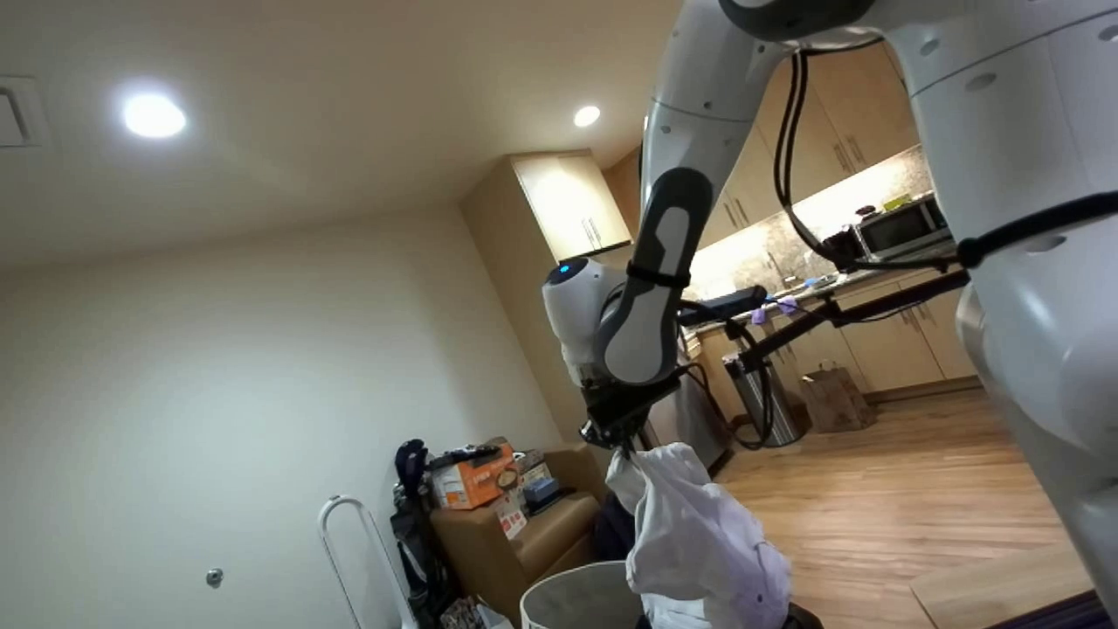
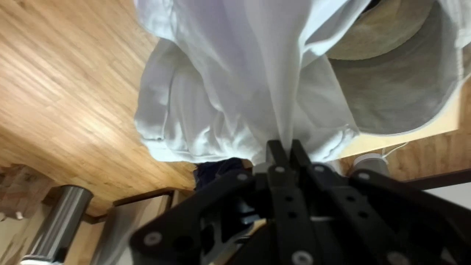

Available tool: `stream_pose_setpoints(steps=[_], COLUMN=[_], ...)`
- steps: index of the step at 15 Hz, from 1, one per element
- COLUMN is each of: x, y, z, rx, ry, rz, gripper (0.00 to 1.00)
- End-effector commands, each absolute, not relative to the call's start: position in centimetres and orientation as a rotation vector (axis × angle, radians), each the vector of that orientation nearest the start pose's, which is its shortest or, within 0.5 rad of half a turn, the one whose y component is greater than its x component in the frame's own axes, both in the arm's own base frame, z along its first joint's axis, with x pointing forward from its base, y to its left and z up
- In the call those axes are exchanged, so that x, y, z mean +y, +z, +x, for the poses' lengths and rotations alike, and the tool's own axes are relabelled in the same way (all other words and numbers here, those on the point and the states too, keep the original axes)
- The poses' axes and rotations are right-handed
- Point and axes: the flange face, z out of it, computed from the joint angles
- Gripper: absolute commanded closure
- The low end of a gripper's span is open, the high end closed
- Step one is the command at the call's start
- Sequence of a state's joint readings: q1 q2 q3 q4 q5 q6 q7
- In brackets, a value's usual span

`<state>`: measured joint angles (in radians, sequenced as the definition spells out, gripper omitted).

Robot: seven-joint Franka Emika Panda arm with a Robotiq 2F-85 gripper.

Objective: Move the white pair of shorts from the couch to the laundry bag

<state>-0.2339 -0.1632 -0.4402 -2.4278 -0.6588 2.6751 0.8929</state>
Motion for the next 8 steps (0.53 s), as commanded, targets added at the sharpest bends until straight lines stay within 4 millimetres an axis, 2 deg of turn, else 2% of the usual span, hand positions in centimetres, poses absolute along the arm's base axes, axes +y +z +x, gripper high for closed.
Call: stream_pose_setpoints(steps=[1,4,5,6,8], x=[-28.0,-24.7,-24.1,-24.6,-23.4], y=[38.7,37.2,37.0,37.1,36.5], z=[43.3,46.5,46.9,45.4,46.7], rx=[1.419,1.204,1.136,1.247,1.172], ry=[-0.722,-0.595,-0.528,-0.59,-0.545], rz=[-2.897,-2.926,-2.945,-2.907,-2.931], gripper=[0.93,0.94,0.94,0.94,0.94])
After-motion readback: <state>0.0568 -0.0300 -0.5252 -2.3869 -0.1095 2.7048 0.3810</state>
